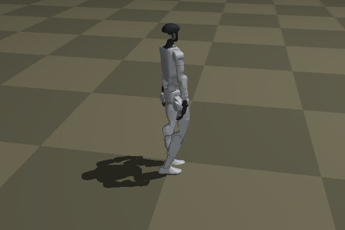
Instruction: In place motions
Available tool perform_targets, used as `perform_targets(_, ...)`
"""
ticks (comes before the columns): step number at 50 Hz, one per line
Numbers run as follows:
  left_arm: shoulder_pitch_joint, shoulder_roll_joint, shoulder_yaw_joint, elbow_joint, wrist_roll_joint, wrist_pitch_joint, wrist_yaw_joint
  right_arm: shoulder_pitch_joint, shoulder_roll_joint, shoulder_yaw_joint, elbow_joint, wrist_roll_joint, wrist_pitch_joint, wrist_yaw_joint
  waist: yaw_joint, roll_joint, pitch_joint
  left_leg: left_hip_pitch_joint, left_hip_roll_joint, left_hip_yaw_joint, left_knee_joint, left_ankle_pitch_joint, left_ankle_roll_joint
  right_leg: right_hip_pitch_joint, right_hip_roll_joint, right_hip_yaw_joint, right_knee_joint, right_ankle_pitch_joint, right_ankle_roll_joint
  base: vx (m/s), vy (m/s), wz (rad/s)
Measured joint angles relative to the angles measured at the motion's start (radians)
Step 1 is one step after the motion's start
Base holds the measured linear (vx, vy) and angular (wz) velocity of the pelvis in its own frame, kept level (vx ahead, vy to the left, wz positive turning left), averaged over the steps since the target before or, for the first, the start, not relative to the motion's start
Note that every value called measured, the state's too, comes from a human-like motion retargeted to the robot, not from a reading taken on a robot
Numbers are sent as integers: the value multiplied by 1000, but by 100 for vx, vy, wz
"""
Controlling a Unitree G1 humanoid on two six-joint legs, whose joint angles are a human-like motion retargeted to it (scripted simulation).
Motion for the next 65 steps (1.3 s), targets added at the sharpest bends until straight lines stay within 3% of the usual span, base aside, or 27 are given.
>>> perform_targets(17,3,-3,13,1,-4,0,-2,-3,2,3,-1,-3,0,3,-46,2,-3,9,-11,-54,-3,5,3,7,-6,-52,0,-6,0,0,0,14)
perform_targets(30,2,-1,10,1,3,2,-3,0,0,3,3,-4,1,0,7,2,-7,-1,-6,-1,-2,1,3,1,-5,-1,9,-5,5,0,0,-17)
perform_targets(45,6,-8,18,1,-3,1,-2,-3,1,7,1,-8,1,1,-38,7,-6,9,-9,-44,-7,0,0,1,-14,-39,13,-14,4,0,1,8)
perform_targets(65,7,-10,20,-1,-3,2,-2,-2,-3,5,6,-6,3,-3,-3,8,-7,5,-1,7,-6,-7,1,-10,-13,13,24,-19,6,0,0,-1)
